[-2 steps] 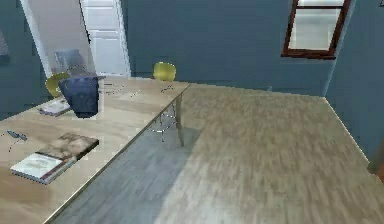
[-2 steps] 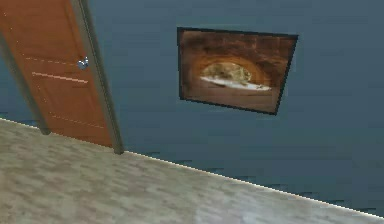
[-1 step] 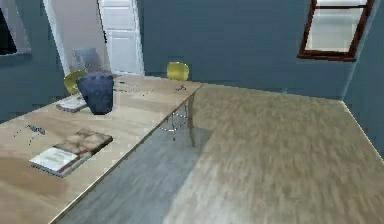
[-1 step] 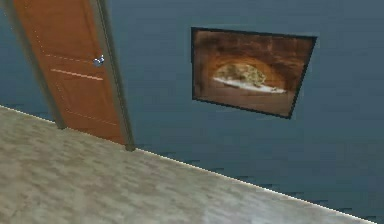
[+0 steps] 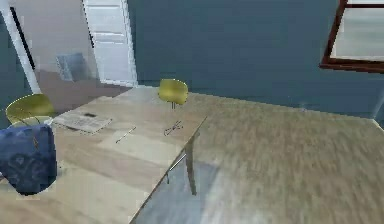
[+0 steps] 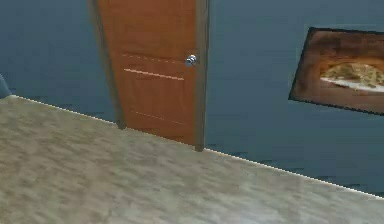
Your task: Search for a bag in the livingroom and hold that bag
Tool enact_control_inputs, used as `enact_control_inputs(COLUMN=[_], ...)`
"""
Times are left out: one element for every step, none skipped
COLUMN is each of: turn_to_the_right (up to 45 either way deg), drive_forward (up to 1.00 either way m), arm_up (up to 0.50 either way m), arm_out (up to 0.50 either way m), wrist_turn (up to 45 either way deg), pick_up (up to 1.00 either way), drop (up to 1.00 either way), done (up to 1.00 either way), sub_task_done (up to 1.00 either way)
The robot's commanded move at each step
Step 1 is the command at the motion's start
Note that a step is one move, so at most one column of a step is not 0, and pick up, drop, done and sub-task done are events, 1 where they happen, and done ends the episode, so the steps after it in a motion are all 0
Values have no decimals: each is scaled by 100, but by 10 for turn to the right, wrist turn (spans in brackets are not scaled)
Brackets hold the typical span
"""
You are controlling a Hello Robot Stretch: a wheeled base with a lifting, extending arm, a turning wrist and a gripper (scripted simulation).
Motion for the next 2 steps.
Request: enact_control_inputs(turn_to_the_right=[-450, -450], drive_forward=[0, 0], arm_up=[0, 0], arm_out=[0, 0], wrist_turn=[0, 0], pick_up=[0, 0], drop=[0, 0], done=[0, 0], sub_task_done=[0, 0])
